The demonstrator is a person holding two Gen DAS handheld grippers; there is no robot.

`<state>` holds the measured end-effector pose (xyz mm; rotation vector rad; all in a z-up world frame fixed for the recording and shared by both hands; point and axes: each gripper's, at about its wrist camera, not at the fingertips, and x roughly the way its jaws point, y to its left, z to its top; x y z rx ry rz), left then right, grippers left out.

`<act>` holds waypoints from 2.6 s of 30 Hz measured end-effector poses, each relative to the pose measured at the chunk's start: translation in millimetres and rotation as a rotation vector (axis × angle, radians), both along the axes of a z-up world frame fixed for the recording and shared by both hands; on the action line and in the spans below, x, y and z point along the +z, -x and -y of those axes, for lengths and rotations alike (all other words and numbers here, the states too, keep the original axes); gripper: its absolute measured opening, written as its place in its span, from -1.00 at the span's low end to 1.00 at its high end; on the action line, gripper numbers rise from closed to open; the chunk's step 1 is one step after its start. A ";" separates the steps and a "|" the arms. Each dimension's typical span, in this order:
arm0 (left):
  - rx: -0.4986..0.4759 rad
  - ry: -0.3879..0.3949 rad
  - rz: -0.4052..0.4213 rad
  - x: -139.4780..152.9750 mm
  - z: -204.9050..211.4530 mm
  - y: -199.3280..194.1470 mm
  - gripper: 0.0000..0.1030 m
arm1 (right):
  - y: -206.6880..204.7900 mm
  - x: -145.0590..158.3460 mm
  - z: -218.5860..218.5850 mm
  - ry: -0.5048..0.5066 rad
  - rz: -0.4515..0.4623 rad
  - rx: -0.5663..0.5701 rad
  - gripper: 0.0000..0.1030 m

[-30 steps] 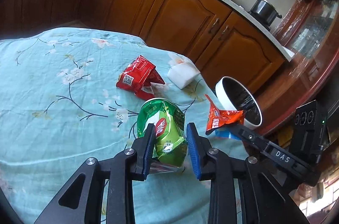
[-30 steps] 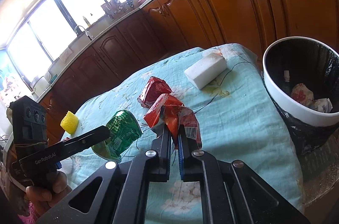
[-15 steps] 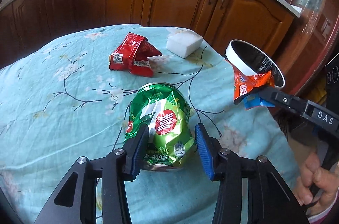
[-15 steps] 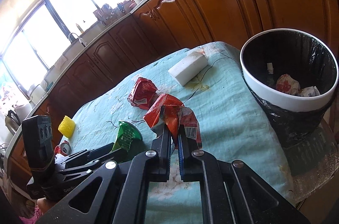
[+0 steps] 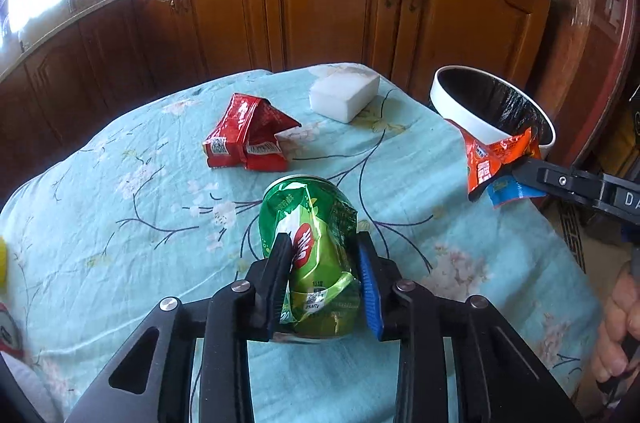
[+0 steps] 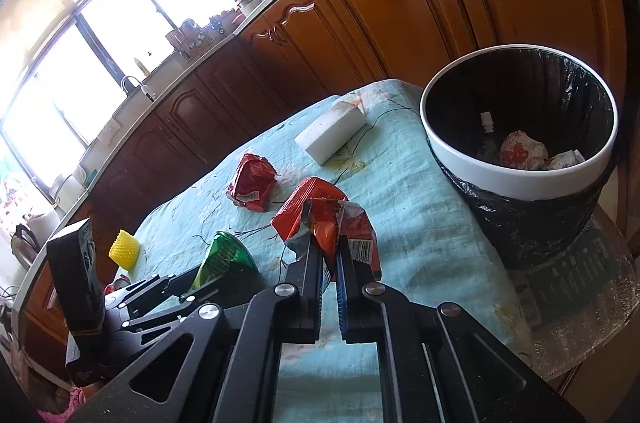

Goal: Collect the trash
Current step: 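Carry the can and wrapper over the bin and open both tools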

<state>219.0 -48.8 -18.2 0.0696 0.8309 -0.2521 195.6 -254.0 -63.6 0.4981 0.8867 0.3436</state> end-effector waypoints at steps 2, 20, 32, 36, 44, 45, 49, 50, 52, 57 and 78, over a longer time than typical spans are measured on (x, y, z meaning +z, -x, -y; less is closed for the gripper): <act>-0.004 0.066 -0.012 4.1 -5.8 0.6 -0.43 | 0.9 1.6 2.2 -0.002 0.006 -0.004 -0.89; -0.120 0.233 -0.020 21.4 30.4 -18.3 -0.43 | 9.0 6.8 58.3 0.025 0.013 -0.096 -0.89; -0.212 0.222 -0.012 25.6 94.5 -52.3 -0.43 | 1.6 15.5 115.8 0.072 0.023 -0.173 -0.89; -0.229 0.213 -0.013 24.4 111.0 -64.9 -0.43 | -5.8 17.8 128.8 0.088 0.028 -0.187 -0.89; -0.242 0.195 -0.002 26.0 140.4 -84.2 -0.43 | -23.1 20.7 142.8 0.118 0.040 -0.189 -0.89; -0.243 0.192 0.000 26.1 143.7 -87.2 -0.43 | -25.1 21.2 144.4 0.119 0.040 -0.184 -0.89; -0.248 0.184 0.005 26.0 154.3 -95.5 -0.43 | -33.7 23.2 148.3 0.140 0.040 -0.177 -0.89; -0.249 0.181 0.006 25.7 157.0 -97.4 -0.43 | -35.3 23.3 149.3 0.142 0.039 -0.178 -0.89; -0.251 0.180 0.005 24.6 161.2 -100.5 -0.43 | -38.8 23.1 151.1 0.150 0.035 -0.179 -0.89; -0.256 0.173 0.006 23.5 169.7 -108.9 -0.43 | -44.8 21.4 154.4 0.161 0.021 -0.178 -0.89; -0.274 0.152 -0.098 10.6 201.5 -160.6 -0.37 | -86.9 2.2 166.4 0.183 -0.103 -0.154 -0.79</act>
